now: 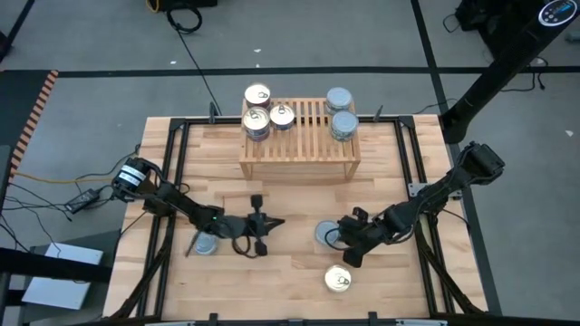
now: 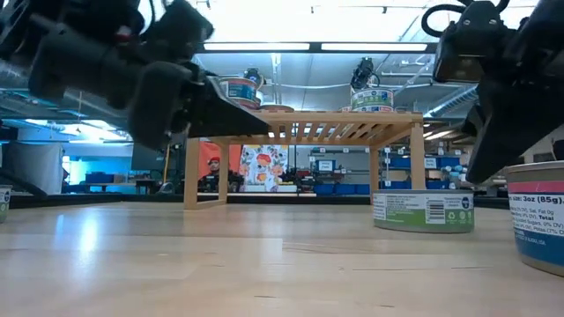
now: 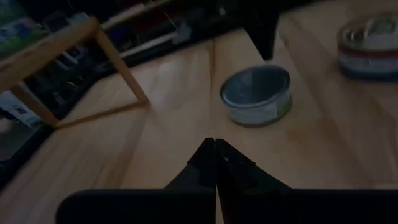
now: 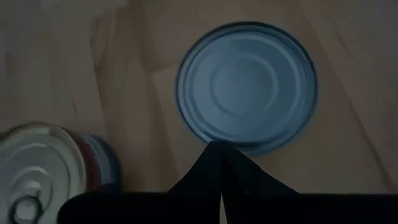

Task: Stack canned seafood by type on shelf
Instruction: Put the green tuna can on the shelf

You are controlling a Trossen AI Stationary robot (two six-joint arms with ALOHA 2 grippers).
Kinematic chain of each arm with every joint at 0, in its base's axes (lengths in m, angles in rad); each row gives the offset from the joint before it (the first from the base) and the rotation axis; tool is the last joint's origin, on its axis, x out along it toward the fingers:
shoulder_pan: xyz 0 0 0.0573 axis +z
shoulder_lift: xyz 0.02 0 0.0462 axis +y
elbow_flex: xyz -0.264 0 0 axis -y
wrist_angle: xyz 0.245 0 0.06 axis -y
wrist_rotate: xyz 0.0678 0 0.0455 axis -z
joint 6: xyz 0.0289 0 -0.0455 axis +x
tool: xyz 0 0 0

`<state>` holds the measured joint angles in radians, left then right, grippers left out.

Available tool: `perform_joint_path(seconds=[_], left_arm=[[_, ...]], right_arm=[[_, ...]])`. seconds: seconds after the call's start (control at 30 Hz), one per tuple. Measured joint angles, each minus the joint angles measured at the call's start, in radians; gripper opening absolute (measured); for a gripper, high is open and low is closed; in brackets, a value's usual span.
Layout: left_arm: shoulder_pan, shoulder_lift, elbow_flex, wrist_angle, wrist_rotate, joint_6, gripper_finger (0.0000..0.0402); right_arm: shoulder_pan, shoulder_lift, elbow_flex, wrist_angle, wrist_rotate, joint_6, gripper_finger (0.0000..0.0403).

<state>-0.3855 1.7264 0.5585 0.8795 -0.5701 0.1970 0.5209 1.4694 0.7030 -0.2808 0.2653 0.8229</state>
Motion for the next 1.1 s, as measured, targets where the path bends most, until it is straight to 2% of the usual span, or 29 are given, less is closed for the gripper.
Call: perform_joint_path(seconds=[0.07,0.17,0.3,0.4,0.6,0.83,0.9,1.1], left_arm=[[0.01,0.0,0.061,-0.118,0.019,0.0,0.0001],[0.042,0.0,0.136,-0.233,0.106,0.0,0.0001],[0.1,0.011,0.199,-0.246,0.291,-0.001,0.0001],[0.127,0.048,0.246,-0.273,0.356,0.005,0.0001],[0.145,0.165,0.378,-0.335,0.381,0.031,0.0001],[0.158,0.228,0.467,-0.377,0.359,0.038,0.0001],[0.169,0.229,0.49,-0.446,0.327,-0.017,0.0001],[0.213,0.221,0.582,-0.751,0.32,-0.191,0.0019]], right_arm=[[0.0,-0.002,0.016,-0.043,0.001,-0.012,0.0008],[0.002,-0.003,0.04,-0.115,0.012,-0.006,0.0008],[0.022,-0.003,0.045,-0.147,0.002,-0.016,0.0013],[0.049,-0.003,0.045,-0.147,-0.022,-0.042,0.002],[0.061,0.014,0.029,-0.13,0.003,-0.042,0.0012],[-0.004,0.123,0.028,0.032,0.007,-0.158,0.001],[-0.026,0.154,0.028,0.084,0.006,-0.189,0.001],[-0.064,0.197,0.028,0.216,0.006,-0.284,0.0009]])
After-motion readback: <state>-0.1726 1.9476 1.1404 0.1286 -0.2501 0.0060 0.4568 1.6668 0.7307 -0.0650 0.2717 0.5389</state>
